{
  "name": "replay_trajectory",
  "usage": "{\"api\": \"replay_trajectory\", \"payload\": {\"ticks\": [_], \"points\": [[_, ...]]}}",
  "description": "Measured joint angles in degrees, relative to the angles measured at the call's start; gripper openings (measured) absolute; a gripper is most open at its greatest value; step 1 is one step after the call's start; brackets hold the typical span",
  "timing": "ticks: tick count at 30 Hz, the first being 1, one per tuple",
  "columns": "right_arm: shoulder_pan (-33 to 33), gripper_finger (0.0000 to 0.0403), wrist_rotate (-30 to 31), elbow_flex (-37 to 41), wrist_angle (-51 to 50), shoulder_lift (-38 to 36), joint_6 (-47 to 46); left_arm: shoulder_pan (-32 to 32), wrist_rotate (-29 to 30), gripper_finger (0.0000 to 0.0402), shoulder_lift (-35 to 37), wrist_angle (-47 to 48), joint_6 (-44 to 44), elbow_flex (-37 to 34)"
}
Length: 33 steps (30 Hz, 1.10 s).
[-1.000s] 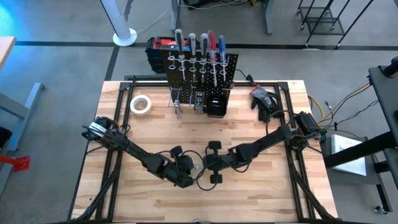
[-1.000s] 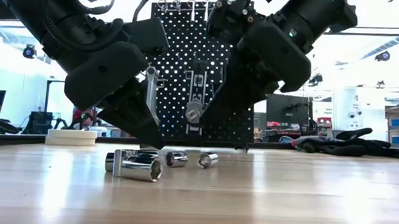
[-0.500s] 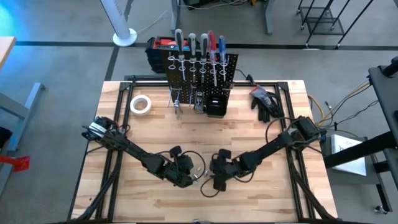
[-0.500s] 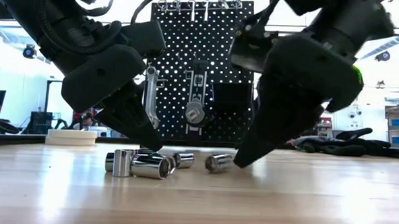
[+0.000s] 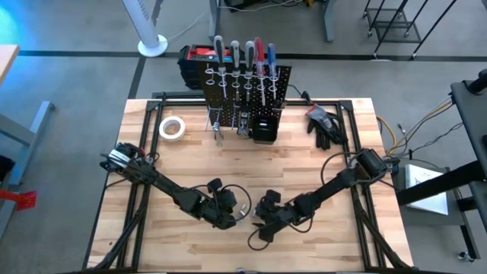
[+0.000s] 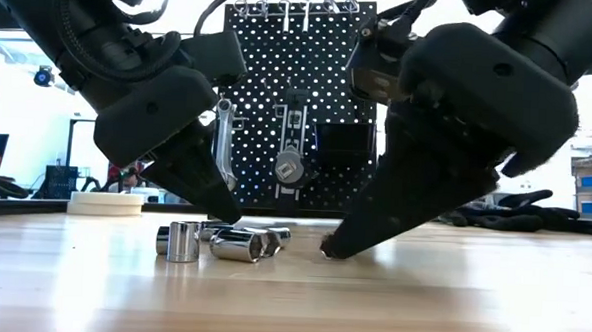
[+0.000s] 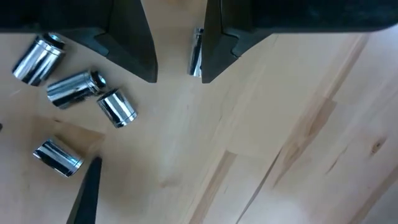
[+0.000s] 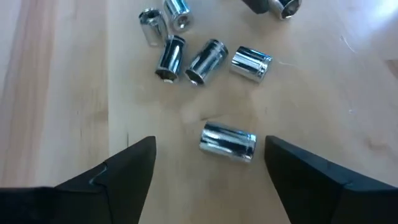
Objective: Hang tools onto peg board
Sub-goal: Put the socket wrench into the bin on the peg board
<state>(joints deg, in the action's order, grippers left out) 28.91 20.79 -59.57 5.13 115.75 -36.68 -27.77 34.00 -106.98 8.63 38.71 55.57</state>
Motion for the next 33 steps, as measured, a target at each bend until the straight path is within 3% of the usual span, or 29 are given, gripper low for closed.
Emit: {"api": "replay_trajectory", "payload": {"ticks": [7, 14, 24, 33], "points": [[0.5, 0.0236, 1.0, -0.3, -4.8, 0.3, -4.7, 0.0, 0.0, 0.0114, 0.0, 0.4, 0.4, 0.0], [1.1, 0.0084, 2.2, -0.2, -7.2, 0.1, -3.4, 0.0, 0.0, 0.0114, 0.0, 0.4, 0.6, 0.0], [1.1, 0.0080, 3.1, 0.5, -10.2, -4.4, 4.2, 0.0, -0.1, 0.0114, 0.0, 0.6, 0.6, 0.0], [-5.3, 0.0080, 13.3, 0.1, -22.1, -16.3, 15.3, 0.0, -3.1, 0.0114, 1.7, -0.4, -0.5, 0.0]]}}
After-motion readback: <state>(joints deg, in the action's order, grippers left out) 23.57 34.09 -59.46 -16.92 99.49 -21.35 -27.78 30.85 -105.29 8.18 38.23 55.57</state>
